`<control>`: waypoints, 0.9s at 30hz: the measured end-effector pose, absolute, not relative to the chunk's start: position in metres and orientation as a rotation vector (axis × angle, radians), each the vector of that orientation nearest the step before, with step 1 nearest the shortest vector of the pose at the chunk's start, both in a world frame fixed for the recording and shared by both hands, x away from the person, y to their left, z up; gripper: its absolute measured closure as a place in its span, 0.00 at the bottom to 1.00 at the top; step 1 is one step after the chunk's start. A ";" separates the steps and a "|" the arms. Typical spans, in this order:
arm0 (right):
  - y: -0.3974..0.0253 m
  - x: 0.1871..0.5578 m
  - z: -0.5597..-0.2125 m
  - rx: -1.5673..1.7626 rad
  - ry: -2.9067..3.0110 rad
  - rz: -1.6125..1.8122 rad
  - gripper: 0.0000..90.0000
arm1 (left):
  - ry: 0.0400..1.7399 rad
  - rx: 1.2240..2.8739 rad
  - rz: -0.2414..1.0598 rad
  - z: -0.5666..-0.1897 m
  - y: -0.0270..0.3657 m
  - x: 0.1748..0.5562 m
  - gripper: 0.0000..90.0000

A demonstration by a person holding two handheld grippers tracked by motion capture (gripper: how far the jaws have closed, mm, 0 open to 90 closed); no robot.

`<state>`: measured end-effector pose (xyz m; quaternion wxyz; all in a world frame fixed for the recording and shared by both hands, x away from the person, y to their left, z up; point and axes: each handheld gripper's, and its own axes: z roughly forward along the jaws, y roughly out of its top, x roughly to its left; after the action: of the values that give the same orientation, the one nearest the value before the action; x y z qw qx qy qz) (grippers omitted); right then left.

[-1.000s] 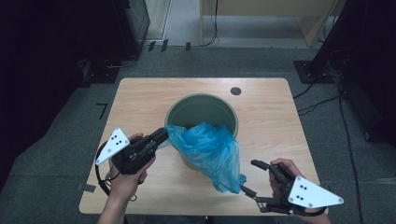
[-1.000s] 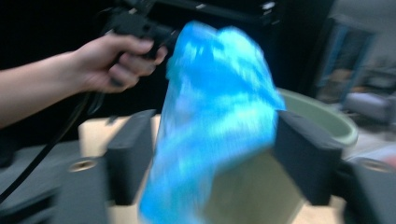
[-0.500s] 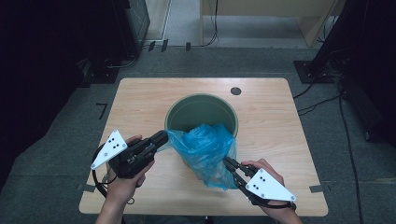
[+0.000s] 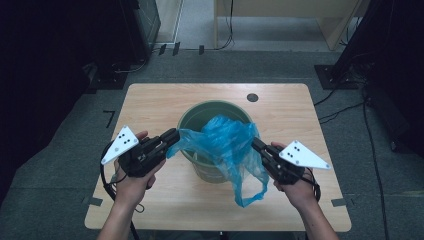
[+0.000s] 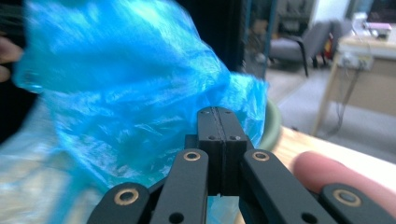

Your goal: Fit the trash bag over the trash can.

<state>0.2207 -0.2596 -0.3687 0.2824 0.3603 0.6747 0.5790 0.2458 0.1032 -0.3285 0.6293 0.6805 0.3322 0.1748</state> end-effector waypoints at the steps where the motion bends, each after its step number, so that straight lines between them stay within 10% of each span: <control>1: -0.260 0.221 -0.369 0.965 1.807 1.550 1.00 | 0.772 1.561 0.401 -0.329 0.103 0.251 0.90; 19: -0.268 0.321 -0.367 1.218 1.854 1.394 1.00 | 0.993 1.588 0.436 -0.338 0.098 0.353 0.97; 27: -0.265 0.350 -0.397 1.410 1.948 1.332 0.95 | 1.197 1.552 0.139 -0.376 0.108 0.394 0.98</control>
<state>0.3503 -0.2655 -0.3965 0.1952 0.5031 0.6949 0.4753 0.3942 0.1078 -0.3763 0.5551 0.6570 0.5067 0.0589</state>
